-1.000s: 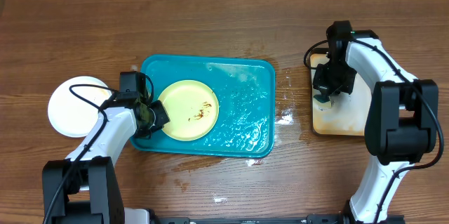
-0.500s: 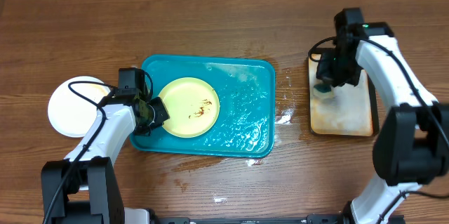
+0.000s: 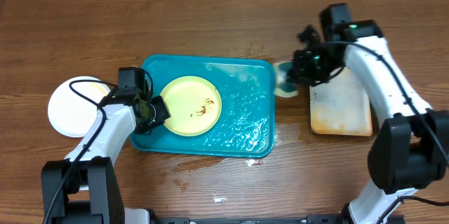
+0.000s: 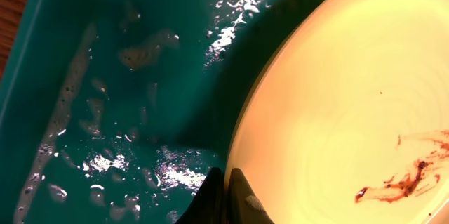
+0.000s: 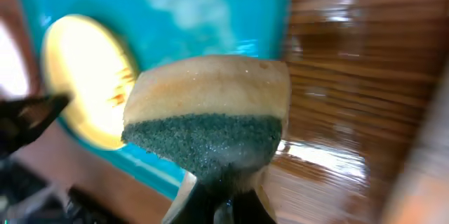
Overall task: Clean dirty plates on tray and stack at the side
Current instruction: 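Bring the sponge from the baking tray onto the yellow plate, then scrub the yellow plate with the sponge while the left gripper holds it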
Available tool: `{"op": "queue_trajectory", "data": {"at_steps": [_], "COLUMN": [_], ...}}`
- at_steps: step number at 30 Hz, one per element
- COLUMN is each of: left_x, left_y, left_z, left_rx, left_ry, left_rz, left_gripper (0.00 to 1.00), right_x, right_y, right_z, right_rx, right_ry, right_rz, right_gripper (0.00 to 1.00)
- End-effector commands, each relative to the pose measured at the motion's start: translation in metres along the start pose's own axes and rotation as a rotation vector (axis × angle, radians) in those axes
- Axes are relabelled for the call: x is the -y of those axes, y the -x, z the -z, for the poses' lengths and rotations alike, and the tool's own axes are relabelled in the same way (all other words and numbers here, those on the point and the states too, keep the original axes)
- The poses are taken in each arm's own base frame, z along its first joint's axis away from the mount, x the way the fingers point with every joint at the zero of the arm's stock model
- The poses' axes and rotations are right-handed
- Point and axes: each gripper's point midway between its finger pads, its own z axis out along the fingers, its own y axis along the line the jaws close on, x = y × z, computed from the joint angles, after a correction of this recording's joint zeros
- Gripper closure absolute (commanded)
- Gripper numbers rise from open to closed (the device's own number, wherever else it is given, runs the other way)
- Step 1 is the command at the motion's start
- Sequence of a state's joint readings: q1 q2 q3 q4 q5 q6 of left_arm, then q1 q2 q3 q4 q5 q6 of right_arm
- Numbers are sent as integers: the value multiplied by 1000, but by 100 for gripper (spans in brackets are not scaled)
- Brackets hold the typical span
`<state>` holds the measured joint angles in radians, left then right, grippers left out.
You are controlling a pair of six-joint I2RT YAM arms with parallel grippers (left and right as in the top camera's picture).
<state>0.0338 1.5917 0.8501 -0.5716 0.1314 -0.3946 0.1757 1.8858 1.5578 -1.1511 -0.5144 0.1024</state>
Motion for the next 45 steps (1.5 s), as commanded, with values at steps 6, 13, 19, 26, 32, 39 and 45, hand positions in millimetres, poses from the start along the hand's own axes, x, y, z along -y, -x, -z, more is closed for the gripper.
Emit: {"op": "queue_trajectory", "data": {"at_steps": [6,13,19,26,32,39,45], "left_x": [28,43,47,45,44,42,37], "left_y": [-9,-28,-26,-31,-34,-42,-51], "left_z": [-17,-45,-46,-45,-45,-43,-42], "left_rx": [-35,-146,-142,-162,-175,-209,-246], "left_ry": [-30,-106,-129,-119,-117,-112,-92], "left_rz": [-88,-59,-54,-48,-46,-39,-31], "left_gripper": [96,96,96,96,96,96,96], "right_x": [-93,-123,-126,-109,-111,-117,-90], "right_y": [-21,-29,-35,-54,-65,-65,-54], "right_z": [-28,-42,-54,-115,-156,-193,-199], "right_rx": [-39,-37,-52,-138,-167,-146,-66], "right_ry": [142,161,155,120,103,78,-78], "right_rz": [182,201,218,127,111,54,-2], "right_gripper": [96,96,96,96,96,96,96]}}
